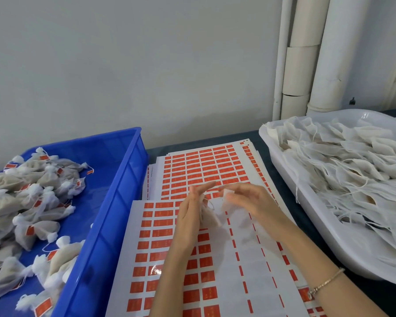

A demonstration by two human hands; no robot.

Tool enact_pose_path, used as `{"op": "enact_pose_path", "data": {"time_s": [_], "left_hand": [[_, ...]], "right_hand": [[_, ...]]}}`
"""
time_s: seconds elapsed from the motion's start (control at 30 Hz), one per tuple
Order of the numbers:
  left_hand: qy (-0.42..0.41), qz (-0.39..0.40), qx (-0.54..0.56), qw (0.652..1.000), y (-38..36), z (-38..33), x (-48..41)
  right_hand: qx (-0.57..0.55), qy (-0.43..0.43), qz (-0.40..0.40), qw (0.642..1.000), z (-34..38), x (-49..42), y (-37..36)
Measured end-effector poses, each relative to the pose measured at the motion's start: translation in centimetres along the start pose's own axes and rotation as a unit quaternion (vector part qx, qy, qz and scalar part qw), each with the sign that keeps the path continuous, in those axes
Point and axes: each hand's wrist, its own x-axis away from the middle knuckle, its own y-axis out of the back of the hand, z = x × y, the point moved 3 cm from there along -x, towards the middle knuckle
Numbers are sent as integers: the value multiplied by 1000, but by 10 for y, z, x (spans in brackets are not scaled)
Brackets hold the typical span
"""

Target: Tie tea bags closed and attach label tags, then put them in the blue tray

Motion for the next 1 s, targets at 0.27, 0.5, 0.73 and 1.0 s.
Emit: {"op": "enact_pose_path", "data": {"time_s": [0.27, 0.5, 0.73, 1.0], "left_hand": [[-8, 6, -2, 1000, -2, -2, 1], [11, 2, -31, 999, -4, 3, 1], [-5, -21, -79, 997, -3, 4, 0], [-20, 21, -89, 996, -8, 0, 2]], "right_hand": [[9, -49, 59, 997, 1, 8, -12], [-124, -83, 52, 987, -6, 1, 1], [-182, -83, 20, 980, -8, -4, 7], [-74, -70, -125, 987, -12, -9, 20]]}}
